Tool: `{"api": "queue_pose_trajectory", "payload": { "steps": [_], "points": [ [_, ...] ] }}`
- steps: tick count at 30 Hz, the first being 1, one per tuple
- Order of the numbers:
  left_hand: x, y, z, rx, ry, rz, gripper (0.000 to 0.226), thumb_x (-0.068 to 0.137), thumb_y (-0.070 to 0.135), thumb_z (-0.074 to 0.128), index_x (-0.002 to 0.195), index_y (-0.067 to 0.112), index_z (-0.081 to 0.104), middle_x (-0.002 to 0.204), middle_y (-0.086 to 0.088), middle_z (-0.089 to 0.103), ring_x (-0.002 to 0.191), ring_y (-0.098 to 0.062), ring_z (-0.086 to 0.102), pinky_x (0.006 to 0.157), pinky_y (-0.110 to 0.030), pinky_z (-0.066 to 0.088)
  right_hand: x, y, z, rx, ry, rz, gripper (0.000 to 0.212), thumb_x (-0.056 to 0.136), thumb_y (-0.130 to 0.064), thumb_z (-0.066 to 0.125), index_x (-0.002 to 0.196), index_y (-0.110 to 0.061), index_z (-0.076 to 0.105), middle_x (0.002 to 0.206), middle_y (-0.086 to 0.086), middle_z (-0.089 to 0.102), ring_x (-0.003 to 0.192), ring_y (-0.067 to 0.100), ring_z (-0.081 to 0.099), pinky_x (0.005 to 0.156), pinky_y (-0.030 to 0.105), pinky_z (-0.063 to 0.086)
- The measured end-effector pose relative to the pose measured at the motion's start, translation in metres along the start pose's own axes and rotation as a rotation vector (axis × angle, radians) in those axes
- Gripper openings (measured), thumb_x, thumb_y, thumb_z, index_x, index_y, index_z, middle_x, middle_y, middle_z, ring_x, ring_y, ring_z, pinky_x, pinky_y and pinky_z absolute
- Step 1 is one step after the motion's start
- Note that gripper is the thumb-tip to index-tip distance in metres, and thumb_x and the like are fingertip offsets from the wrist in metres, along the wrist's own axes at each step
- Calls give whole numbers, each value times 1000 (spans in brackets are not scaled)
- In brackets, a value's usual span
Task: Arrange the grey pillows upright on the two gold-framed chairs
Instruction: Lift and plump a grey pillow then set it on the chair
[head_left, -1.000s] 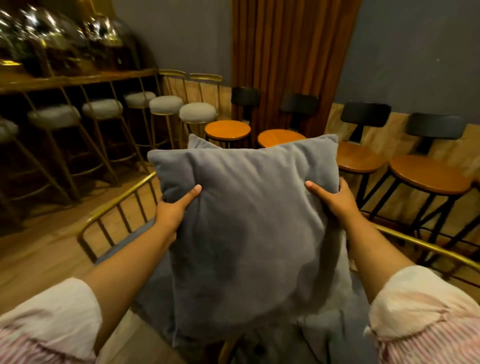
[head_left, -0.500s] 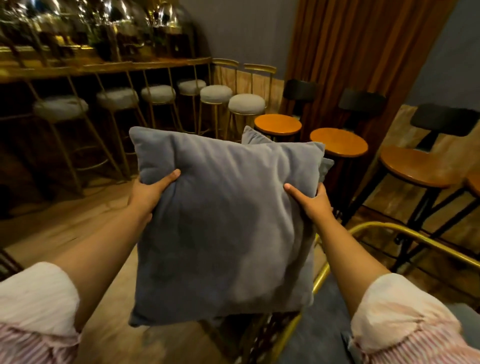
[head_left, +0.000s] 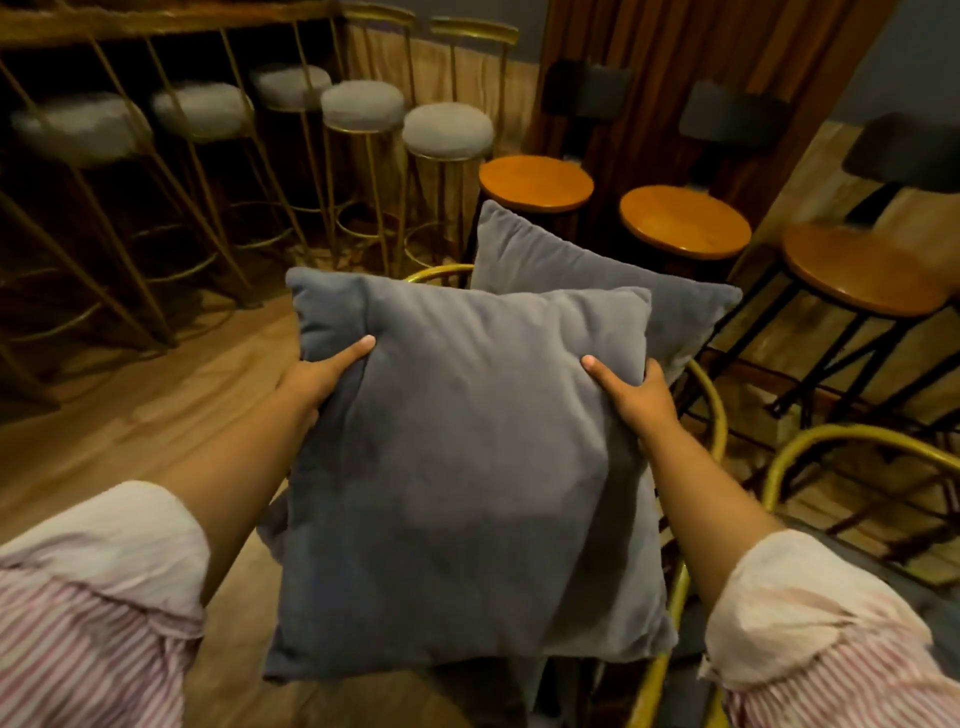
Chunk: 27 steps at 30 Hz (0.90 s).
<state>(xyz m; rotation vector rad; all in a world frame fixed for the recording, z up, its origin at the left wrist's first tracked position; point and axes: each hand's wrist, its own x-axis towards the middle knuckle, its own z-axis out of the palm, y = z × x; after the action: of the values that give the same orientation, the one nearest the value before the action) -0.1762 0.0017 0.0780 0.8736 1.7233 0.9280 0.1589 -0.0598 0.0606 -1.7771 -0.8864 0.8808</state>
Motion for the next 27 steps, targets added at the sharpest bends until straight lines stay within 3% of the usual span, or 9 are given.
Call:
{"api": "queue_pose_trajectory", "payload": {
  "steps": [4,7,11,15,19,24,27],
  "points": [
    [58,-23,38,245,-48,-101,110,65,75,57,149,10,27,153,-16,34,137,-39,35,110,-49,34,25,38,31,-103,10,124,87,76,-51,69,145,-14,31,148,14,40,133,35,42,106,42,39],
    [62,-50,71,419,-22,-63,93,90,58,41,152,9,-8,161,-18,0,147,-38,7,118,-46,11,25,70,55,-353,-22,161,94,82,-63,52,152,-25,3,160,15,12,145,37,19,117,48,21],
    [68,-73,80,515,36,-37,87,89,66,32,151,25,-11,160,-19,-9,148,-38,-5,118,-53,0,23,92,65,-477,-37,120,91,83,-70,40,149,-36,-12,161,11,-8,148,33,-1,118,54,7],
    [59,-72,81,573,53,-36,84,90,65,28,151,25,-11,160,-18,-11,148,-37,-7,118,-55,-1,24,95,55,-509,-126,128,90,82,-72,38,146,-42,-17,161,9,-14,149,30,-7,118,56,4],
    [15,-63,101,634,51,33,83,93,57,30,152,12,-8,160,-21,-10,148,-39,-7,118,-50,-2,3,99,34,-514,-228,54,82,87,-63,42,149,-40,-6,161,9,-10,149,31,-3,118,50,5],
    [-72,-67,142,812,-121,216,97,86,59,49,152,21,-11,158,-24,-14,146,-43,-8,117,-52,2,-43,112,-32,-767,-371,-44,67,89,-56,45,146,-25,29,149,14,40,135,32,40,109,48,34],
    [-126,-72,176,776,-283,274,95,86,51,56,152,25,-9,160,-20,-11,147,-43,-7,117,-53,9,-86,125,-94,-785,-312,-60,64,90,-54,46,145,-23,33,142,15,47,130,31,46,106,45,37]
  ]
}}
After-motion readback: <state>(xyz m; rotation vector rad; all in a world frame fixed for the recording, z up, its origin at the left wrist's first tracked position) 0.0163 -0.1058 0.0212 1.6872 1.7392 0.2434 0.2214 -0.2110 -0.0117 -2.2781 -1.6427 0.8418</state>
